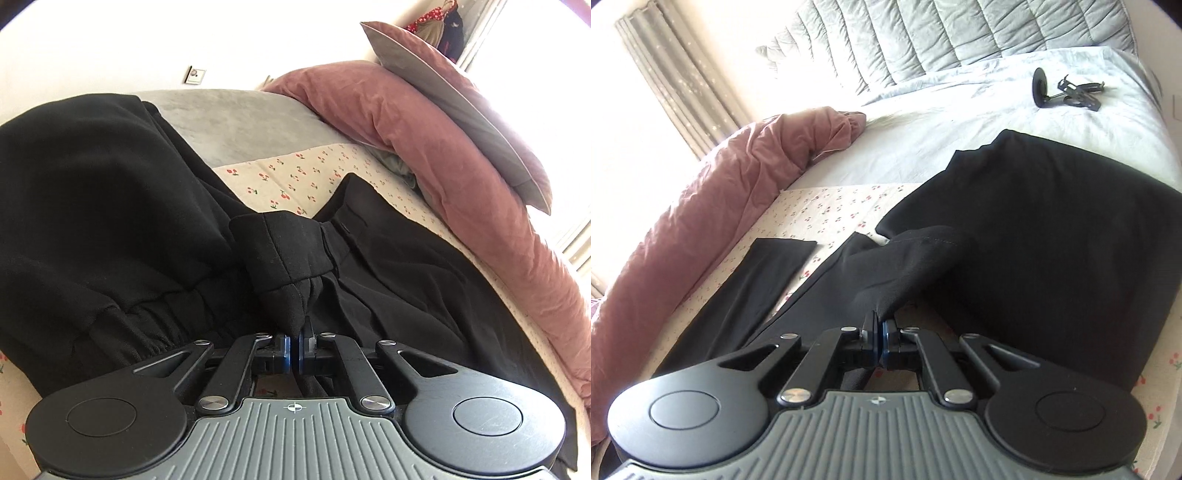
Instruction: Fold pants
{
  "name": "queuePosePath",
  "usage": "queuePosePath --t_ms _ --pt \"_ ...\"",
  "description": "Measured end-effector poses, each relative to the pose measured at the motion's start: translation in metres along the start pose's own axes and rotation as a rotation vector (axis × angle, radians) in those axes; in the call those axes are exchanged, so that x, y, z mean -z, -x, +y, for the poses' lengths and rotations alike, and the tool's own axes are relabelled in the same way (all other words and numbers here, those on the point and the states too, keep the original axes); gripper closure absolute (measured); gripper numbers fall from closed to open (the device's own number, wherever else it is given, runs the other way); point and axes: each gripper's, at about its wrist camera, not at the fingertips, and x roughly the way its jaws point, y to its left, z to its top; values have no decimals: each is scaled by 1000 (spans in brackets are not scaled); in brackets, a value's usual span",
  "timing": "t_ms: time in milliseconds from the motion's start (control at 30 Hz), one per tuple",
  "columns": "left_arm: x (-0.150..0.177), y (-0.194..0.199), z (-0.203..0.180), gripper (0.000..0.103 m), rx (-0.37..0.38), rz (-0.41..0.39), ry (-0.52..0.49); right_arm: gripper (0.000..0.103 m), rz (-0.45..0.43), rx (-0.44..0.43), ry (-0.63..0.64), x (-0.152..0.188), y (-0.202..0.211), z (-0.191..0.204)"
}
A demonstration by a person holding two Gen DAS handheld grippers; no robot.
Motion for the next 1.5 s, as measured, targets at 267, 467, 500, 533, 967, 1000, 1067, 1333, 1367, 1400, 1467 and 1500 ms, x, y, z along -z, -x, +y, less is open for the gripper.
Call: queuePosePath --t_ms 267,467,500,533,967,1000,1067,1333,1367,1400,1467,1500 --pt "0 30 3 87 -43 -31 -33 80 -116 226 38 -10 11 -3" --pt "-24 91 -7 58 -95 -294 -20 65 -115 113 105 -11 12 6" --pt "-29 91 -16 57 -89 -304 -41 65 -72 72 119 -5 6 13" --pt "-33 89 -27 53 -72 -293 -79 64 -45 37 137 -2 3 20" --pt "4 -60 -163 42 98 59 -392 35 191 -290 507 61 -6 112" --pt "7 -77 -158 42 65 97 -393 35 223 -314 498 61 -7 114" --pt "7 -98 -147 42 51 147 -349 35 266 -334 493 61 -14 121" --pt "4 -117 -142 41 4 150 -352 34 408 -461 679 115 -55 253" --pt "3 -120 -140 41 -2 151 -344 34 441 -485 707 128 -64 275" --pt "0 -122 -139 41 -2 154 -332 34 472 -497 728 141 -72 292" --pt "-3 -124 -137 40 5 157 -329 34 539 -495 773 168 -93 327" --pt "-5 -125 -137 39 10 157 -331 34 546 -472 802 182 -104 341"
